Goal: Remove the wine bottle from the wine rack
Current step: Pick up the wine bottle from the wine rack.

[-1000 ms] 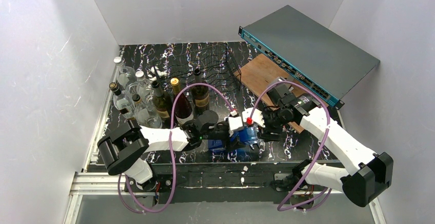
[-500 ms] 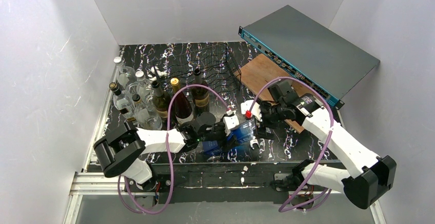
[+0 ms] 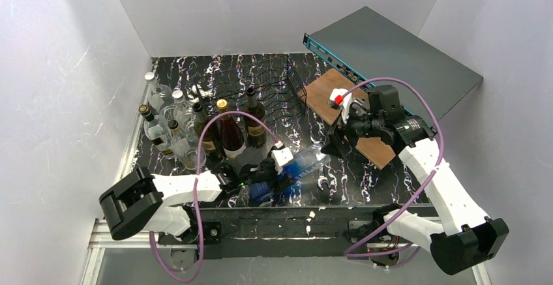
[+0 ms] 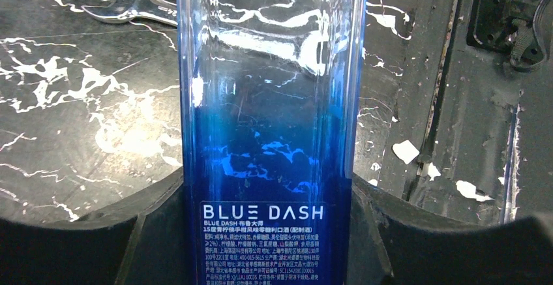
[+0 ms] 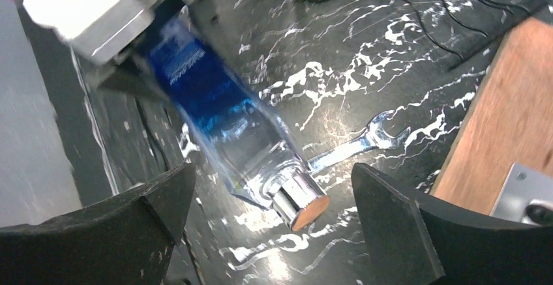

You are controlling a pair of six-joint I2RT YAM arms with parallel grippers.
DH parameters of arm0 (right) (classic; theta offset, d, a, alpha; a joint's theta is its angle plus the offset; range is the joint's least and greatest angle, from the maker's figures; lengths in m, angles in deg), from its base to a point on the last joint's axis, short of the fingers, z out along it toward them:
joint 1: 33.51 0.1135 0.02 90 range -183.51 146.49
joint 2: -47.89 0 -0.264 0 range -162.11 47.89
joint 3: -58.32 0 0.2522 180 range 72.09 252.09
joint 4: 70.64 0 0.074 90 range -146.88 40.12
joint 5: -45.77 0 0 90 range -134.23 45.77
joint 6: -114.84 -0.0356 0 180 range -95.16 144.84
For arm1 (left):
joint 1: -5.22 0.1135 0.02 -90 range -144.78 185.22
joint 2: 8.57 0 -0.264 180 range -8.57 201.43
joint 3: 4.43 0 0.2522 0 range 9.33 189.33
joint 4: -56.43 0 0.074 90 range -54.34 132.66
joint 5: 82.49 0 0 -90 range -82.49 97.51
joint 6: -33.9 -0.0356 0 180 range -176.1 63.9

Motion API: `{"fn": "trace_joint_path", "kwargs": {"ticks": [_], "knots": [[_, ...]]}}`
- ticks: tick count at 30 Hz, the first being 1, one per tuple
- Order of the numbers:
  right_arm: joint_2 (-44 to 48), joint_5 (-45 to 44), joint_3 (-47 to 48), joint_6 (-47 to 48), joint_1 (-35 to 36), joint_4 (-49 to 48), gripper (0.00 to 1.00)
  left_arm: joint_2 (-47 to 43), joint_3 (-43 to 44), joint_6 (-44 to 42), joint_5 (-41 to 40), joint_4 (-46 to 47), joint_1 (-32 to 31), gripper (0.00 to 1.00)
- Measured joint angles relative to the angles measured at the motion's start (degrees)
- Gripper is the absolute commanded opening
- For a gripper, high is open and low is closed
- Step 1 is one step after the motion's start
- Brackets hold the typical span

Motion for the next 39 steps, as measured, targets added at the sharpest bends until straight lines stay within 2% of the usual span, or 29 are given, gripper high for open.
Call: {"fn": "trace_joint_path", "kwargs": {"ticks": [9,15,23,36,39], "knots": [[0.7,-1.7,-1.3,-31.3,-2.1,-10.5,0.98,-7.6,-3.6,0.5,-3.4,-0.5,0.0,0.0],[0.3,-2.0,-4.5,-42.8,-2.2,-15.5,0.98,-9.4,-4.1,0.7,-4.2,-0.6,0.0,0.0],[-1.6,1.7,-10.5,-50.5,-2.2,-20.2,0.98,-9.7,-4.1,0.9,-4.4,-0.6,0.0,0.0],[-4.5,9.0,-12.5,-56.5,0.0,-28.4,0.98,-8.3,0.2,1.1,-5.3,-1.3,-0.2,0.0],[-4.5,9.9,-12.6,-56.5,0.3,-29.7,0.93,-7.6,0.7,1.1,-5.9,-1.3,-0.3,0.0]]}}
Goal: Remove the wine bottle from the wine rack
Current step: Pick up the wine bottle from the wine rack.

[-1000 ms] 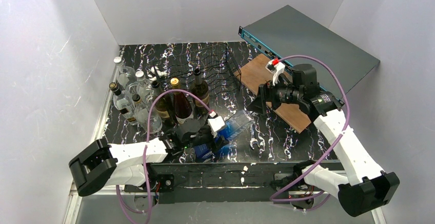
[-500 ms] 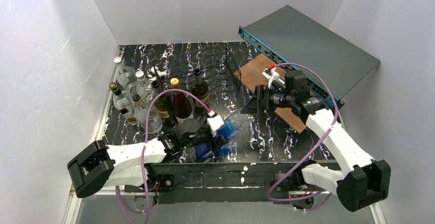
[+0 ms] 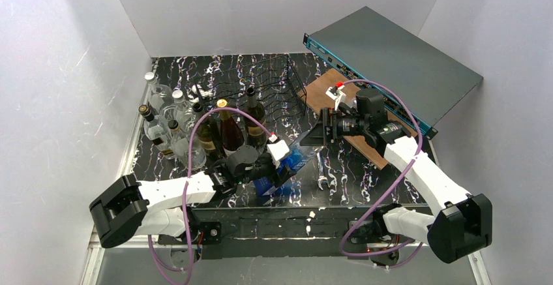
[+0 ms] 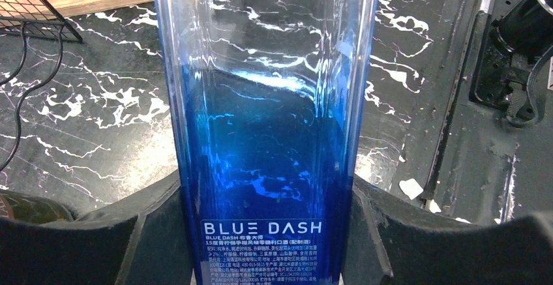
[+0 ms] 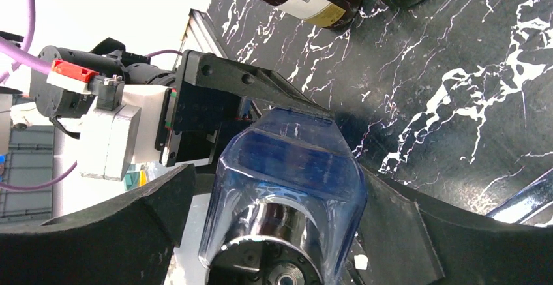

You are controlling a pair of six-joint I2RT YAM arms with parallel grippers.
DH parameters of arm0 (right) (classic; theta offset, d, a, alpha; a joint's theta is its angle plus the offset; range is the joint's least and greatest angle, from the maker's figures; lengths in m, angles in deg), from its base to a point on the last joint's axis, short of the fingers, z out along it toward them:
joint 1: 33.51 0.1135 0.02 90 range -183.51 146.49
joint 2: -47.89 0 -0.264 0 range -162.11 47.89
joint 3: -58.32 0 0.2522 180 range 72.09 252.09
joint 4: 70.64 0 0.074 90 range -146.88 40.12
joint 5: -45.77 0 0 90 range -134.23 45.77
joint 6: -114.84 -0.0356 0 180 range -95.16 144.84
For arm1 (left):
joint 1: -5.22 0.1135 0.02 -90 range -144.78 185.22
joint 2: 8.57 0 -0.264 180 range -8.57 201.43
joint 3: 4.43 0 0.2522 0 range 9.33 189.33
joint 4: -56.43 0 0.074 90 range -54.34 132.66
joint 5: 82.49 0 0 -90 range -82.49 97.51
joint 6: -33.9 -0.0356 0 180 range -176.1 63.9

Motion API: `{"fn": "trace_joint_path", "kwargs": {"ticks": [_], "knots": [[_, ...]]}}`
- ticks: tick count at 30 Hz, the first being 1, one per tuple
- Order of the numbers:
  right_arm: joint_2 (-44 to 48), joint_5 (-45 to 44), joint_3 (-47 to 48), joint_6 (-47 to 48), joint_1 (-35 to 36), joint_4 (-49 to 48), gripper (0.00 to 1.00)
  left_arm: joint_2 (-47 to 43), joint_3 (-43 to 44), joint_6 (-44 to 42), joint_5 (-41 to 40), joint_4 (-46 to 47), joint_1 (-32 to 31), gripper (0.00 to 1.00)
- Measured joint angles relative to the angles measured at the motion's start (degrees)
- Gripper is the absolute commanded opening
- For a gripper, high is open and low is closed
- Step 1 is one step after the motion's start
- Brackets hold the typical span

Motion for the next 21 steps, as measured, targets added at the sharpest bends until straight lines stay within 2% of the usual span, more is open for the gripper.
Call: {"fn": "trace_joint_path", "kwargs": {"ticks": [2,8,11,21], "knots": [[0.0,0.4,0.0,0.1,0.0,-0.7,0.84,0.3,0.2,0.0,-0.6,0.0,-0.2,0.0],[-0.7,-1.7,-0.2,-0.2,-0.1,-1.1,0.38,1.0,0.4,-0.7,-3.4,-0.1,-0.4,0.0],[-1.4,-2.0,-0.2,0.3,-0.2,-1.1,0.26,1.4,0.4,-1.0,-3.8,-0.2,-0.4,0.02],[-4.8,-5.8,7.7,6.4,2.0,7.6,0.14,2.1,0.5,0.2,-4.7,1.3,-0.5,0.61]]}}
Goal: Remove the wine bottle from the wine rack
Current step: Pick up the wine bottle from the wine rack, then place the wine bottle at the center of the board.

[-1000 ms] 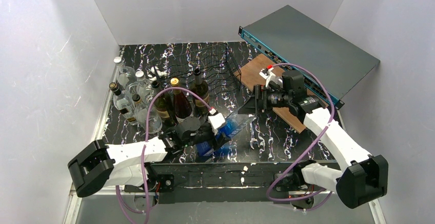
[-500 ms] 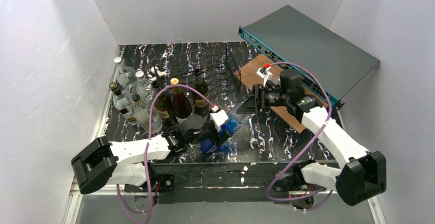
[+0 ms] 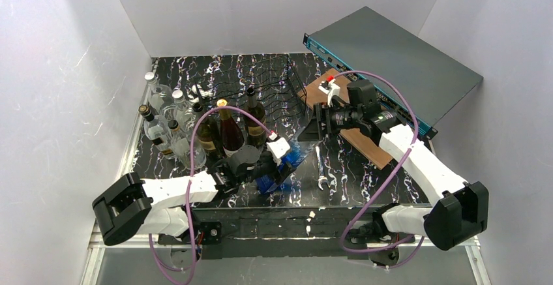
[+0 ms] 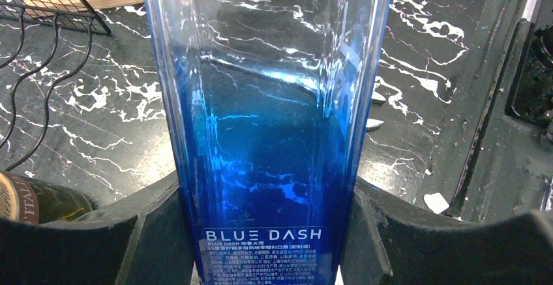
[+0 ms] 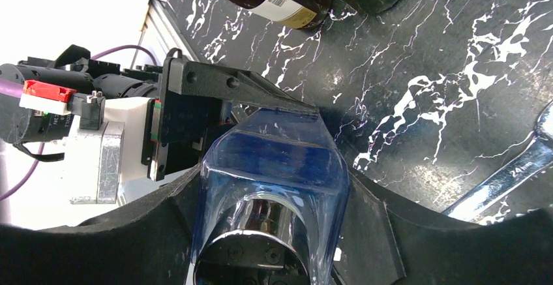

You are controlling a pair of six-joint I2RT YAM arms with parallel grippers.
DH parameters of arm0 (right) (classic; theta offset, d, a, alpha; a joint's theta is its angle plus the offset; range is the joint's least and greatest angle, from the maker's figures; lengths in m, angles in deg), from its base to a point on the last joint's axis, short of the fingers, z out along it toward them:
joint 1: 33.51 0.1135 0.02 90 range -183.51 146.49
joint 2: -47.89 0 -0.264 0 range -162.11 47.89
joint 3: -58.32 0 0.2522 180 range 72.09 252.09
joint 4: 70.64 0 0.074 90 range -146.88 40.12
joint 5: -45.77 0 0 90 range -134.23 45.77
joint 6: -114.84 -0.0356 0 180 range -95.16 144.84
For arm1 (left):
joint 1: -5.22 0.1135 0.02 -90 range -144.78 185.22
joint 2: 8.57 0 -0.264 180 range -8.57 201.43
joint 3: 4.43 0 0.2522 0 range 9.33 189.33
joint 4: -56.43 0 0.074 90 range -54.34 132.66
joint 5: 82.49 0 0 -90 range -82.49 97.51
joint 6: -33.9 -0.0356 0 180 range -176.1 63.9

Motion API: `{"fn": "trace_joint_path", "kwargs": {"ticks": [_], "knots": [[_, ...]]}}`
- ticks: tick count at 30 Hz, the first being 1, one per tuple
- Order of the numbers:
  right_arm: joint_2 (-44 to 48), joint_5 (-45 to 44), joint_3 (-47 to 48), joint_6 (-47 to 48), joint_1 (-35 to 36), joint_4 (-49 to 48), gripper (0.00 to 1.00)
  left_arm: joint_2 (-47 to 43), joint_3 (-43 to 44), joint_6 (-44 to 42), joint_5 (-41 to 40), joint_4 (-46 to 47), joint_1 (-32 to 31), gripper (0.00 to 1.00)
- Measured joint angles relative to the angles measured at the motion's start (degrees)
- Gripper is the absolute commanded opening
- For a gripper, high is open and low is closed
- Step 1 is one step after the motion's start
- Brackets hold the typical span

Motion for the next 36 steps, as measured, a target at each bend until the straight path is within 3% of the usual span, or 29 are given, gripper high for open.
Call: {"fn": "trace_joint_path", "kwargs": {"ticks": [5,10,19,32,35,36], "knots": [[-1.6,-3.3,4.5,5.0,2.4,4.0,0.11,-0.4,0.0,2.5,-0.4,1.9,0.0,0.86],[-2.2,-7.8,9.4,10.7,5.3,7.4,0.1,-2.9,0.0,5.9,-1.1,3.1,0.0,0.97],[-5.2,-18.4,17.6,21.3,12.3,10.9,0.09,-11.6,0.1,10.6,-2.9,-2.3,0.0,0.98],[-10.1,-28.8,21.8,28.7,17.6,8.3,0.1,-28.9,0.7,17.3,-4.2,-26.4,0.0,0.98],[-11.5,-30.4,22.6,29.5,17.7,7.1,0.13,-32.2,0.7,18.1,-4.4,-31.2,0.0,0.98],[-12.1,-30.9,23.0,29.7,17.8,6.6,0.19,-33.1,0.7,18.3,-4.4,-32.6,0.0,0.98]]}}
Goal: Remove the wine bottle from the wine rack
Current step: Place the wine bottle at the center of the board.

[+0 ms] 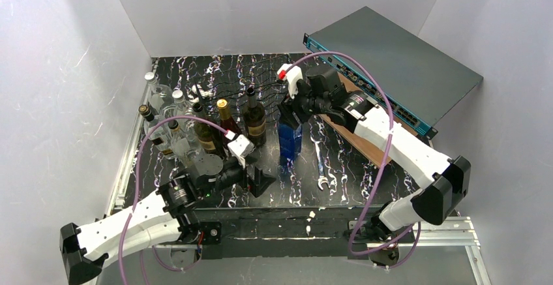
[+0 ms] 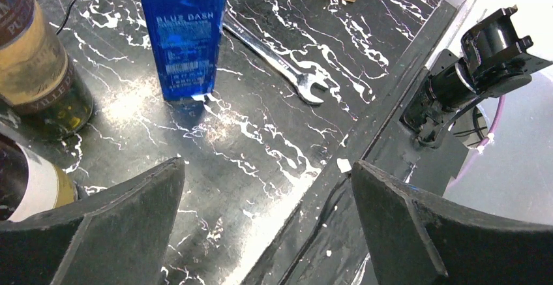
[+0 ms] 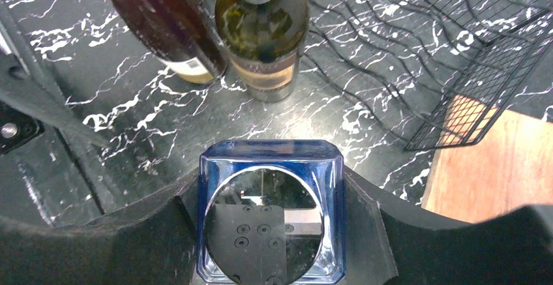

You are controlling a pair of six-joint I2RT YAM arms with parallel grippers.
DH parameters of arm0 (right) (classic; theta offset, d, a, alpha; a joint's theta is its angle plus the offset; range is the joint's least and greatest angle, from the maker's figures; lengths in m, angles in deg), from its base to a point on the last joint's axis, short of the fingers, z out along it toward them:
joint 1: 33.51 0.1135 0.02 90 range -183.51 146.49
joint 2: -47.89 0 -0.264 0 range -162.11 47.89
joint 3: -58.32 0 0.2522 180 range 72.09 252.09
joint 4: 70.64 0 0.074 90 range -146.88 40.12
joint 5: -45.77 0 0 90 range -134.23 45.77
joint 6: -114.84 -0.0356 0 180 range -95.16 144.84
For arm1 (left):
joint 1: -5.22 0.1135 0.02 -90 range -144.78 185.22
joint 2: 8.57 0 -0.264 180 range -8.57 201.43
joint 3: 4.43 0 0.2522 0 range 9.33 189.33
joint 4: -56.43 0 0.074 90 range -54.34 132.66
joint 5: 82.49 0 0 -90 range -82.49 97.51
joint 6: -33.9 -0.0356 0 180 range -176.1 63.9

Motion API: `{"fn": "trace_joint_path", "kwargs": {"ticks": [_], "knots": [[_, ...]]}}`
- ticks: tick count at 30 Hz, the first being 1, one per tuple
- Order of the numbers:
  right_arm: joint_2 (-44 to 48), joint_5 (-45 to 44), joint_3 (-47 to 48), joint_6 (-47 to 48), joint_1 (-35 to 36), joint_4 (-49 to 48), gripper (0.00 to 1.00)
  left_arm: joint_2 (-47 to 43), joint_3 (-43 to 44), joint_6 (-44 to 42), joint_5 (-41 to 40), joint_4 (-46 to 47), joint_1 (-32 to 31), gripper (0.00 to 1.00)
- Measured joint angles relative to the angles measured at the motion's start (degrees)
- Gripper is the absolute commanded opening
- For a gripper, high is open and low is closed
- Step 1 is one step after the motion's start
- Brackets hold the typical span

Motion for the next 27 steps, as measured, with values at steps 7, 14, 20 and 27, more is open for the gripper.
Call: {"fn": "trace_joint_path", "kwargs": {"ticks": [7,14,20,27], "knots": [[-3.1,-0.6,2.0,1.2,0.1,-2.4,0.72,-3.6,0.0,1.8,-0.1,-6.2,0.0,0.98],[-3.1,-1.0,2.4,4.0,0.0,-1.6,0.98,-3.6,0.0,3.2,0.0,-9.6,0.0,0.98],[-2.4,-0.3,2.7,4.6,-1.3,-0.9,0.98,-3.7,0.0,3.5,0.0,-11.6,0.0,0.98],[1.9,2.9,3.5,4.6,-4.7,1.7,0.98,-3.8,2.0,3.5,0.1,-14.6,0.0,0.98]]}}
